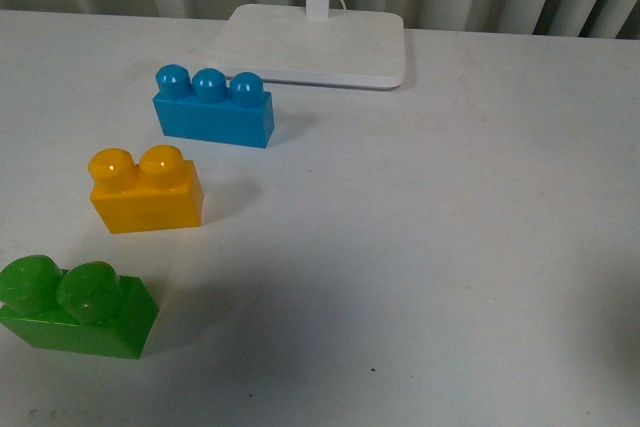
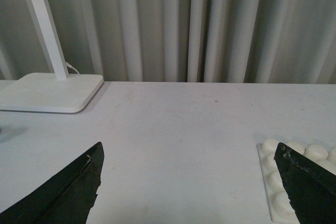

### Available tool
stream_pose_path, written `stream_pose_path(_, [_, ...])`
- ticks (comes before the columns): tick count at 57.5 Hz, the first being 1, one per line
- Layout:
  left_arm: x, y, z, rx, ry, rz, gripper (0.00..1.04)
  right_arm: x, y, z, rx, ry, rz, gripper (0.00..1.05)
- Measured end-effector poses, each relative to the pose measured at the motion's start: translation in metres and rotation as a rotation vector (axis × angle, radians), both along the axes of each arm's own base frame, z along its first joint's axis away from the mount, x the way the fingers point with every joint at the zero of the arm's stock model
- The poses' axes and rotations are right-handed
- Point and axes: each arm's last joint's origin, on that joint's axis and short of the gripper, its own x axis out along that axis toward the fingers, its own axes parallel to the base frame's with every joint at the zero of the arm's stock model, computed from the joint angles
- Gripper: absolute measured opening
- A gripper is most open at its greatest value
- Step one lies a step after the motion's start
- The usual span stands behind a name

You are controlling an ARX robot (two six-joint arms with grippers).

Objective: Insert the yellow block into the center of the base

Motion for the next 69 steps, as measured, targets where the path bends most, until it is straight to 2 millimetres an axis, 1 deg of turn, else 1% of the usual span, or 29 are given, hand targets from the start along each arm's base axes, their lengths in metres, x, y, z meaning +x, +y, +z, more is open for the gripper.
stream_pose_path(44, [0.000, 0.000, 0.000, 0.000, 0.000, 0.000, 0.98, 0.000, 0.000, 0.000, 0.000, 0.000, 0.000, 0.96])
stream_pose_path(48, [0.000, 0.000, 0.000, 0.000, 0.000, 0.000, 0.98, 0.001, -0.002, -0.001, -0.027, 0.104, -0.005, 0.96])
stream_pose_path(50, [0.000, 0.000, 0.000, 0.000, 0.000, 0.000, 0.98, 0.005, -0.005, 0.001, -0.040, 0.174, -0.010, 0.96])
stream_pose_path(53, [0.000, 0.000, 0.000, 0.000, 0.000, 0.000, 0.98, 0.010, -0.009, 0.005, -0.046, 0.230, -0.019, 0.96])
stream_pose_path(57, [0.000, 0.000, 0.000, 0.000, 0.000, 0.000, 0.98, 0.021, -0.020, 0.016, -0.046, 0.316, -0.041, 0.96])
stream_pose_path(62, [0.000, 0.000, 0.000, 0.000, 0.000, 0.000, 0.98, 0.038, -0.039, 0.028, -0.045, 0.424, -0.073, 0.96])
stream_pose_path(69, [0.000, 0.000, 0.000, 0.000, 0.000, 0.000, 0.98, 0.060, -0.063, 0.031, -0.053, 0.570, -0.087, 0.96])
